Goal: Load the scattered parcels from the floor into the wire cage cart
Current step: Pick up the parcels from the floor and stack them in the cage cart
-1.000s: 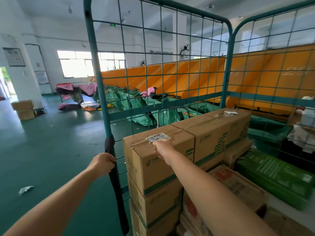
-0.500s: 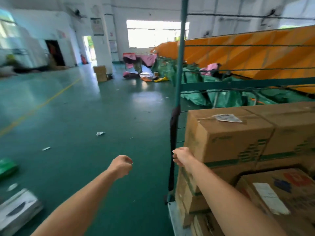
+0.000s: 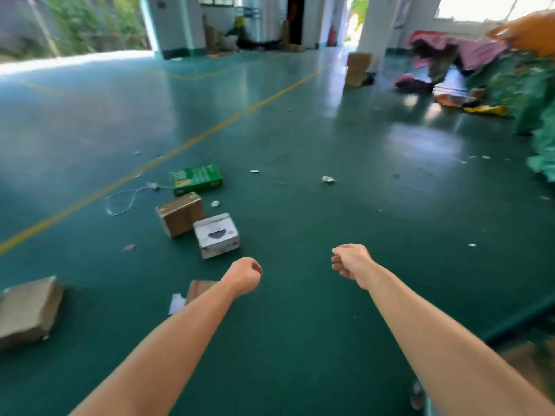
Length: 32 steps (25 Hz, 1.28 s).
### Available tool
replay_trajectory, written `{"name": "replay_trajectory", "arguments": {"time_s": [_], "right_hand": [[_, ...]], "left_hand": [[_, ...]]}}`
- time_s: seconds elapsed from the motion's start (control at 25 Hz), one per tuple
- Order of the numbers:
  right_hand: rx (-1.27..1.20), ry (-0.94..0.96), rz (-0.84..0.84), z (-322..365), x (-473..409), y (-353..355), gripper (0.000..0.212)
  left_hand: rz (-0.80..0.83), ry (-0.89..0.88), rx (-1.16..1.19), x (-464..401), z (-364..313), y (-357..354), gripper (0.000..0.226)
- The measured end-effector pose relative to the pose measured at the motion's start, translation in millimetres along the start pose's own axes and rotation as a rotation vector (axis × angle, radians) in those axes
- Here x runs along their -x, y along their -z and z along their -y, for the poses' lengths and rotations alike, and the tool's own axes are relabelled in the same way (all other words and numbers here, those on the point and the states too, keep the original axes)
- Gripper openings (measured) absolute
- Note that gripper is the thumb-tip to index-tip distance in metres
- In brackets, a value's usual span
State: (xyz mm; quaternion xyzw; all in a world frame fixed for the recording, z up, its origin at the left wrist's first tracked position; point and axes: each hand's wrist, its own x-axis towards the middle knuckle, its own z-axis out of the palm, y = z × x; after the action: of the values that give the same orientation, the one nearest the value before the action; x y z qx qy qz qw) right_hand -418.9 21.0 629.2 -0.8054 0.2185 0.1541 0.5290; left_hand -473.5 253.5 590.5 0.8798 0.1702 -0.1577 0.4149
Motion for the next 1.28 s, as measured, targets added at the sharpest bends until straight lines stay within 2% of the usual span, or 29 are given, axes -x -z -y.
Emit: {"name": "replay_trajectory", "arguments": {"time_s": [0.2, 0.36, 0.72, 0.92, 1.12, 1.28], "right_hand": [[0.089, -0.008, 0.175, 29.6, -32.5, -113.0, 0.005], [0.183, 0.003, 0.304, 50.5, -68.4, -183.8, 0.009], [0.364, 0.060, 0.659, 129.0, -119.6, -323.6, 0.010], [0.487, 0.059, 0.735, 139.6, -123.1, -387.6, 0.009], [0.528, 0.028, 0.702, 157.8, -140.6, -452.0, 0.012], [0.520, -0.029, 0.655, 164.6, -163.3, -487.3, 0.006]], "left_hand": [[-0.089, 0.257, 0.004, -48.8, 114.3, 45.0, 0.027], [-0.103, 0.302, 0.084, -41.8, 119.2, 70.6, 0.025], [-0.289, 0.640, 0.230, -62.8, 152.7, 124.5, 0.017], [-0.278, 0.747, 0.304, -76.5, 187.3, 148.2, 0.017], [-0.238, 0.736, 0.349, -128.7, 234.7, 191.3, 0.020], [-0.152, 0.692, 0.313, -179.0, 257.2, 220.9, 0.018]]}}
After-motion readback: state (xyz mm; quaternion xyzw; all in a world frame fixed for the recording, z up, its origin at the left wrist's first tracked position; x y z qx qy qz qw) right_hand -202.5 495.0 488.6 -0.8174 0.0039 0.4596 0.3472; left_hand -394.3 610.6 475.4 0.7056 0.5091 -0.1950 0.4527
